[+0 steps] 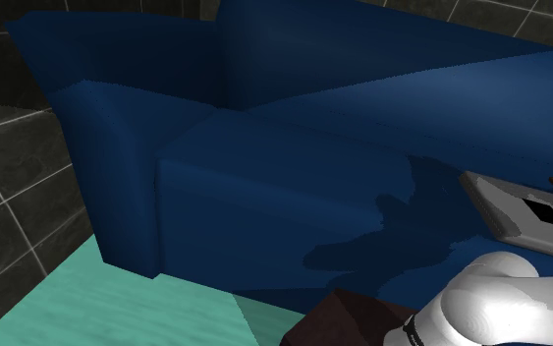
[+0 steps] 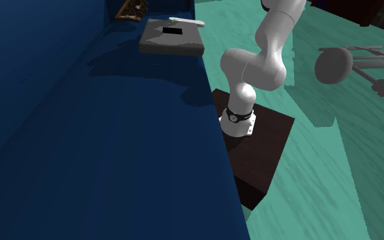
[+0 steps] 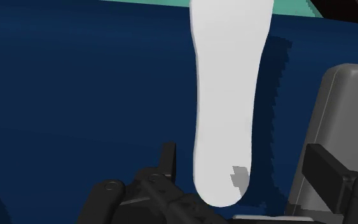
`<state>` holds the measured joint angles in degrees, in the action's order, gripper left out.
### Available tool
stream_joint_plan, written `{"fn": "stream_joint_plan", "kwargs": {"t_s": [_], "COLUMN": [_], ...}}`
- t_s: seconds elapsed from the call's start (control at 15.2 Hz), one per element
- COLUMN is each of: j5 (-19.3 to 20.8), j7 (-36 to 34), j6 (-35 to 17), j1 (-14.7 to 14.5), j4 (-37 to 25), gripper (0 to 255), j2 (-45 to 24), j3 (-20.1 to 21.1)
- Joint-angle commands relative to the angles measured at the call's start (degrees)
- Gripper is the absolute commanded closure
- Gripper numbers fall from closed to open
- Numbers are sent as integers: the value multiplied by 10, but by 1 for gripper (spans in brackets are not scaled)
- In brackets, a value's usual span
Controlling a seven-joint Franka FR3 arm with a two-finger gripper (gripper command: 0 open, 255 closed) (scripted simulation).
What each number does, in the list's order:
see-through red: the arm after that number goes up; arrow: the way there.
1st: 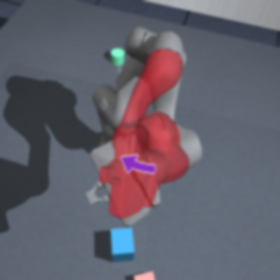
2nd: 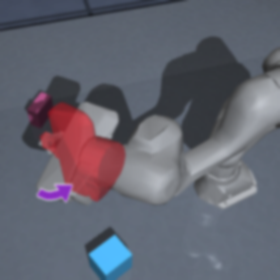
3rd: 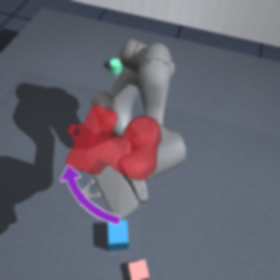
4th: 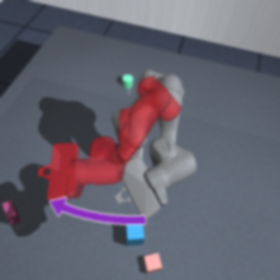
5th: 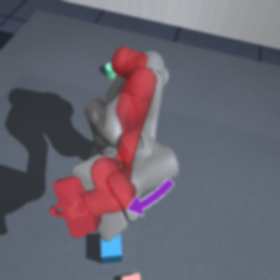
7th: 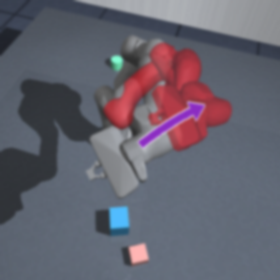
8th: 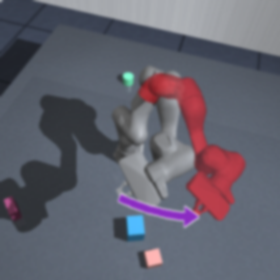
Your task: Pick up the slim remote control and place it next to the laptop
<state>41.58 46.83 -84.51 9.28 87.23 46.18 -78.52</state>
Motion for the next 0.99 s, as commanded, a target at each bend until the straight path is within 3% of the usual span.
{"fn": "stream_joint_plan", "kwargs": {"t_s": [0.0,0.2,0.46,0.92], "j5": [0,0,-16,-16], "j7": [0,0,22,22], "j6": [0,0,63,63], "j1": [0,0,-37,-37], "j4": [0,0,-94,-94], "gripper": [0,0,0,0], "j2": [0,0,-28,-28], "j3": [0,0,-5,-5]}}
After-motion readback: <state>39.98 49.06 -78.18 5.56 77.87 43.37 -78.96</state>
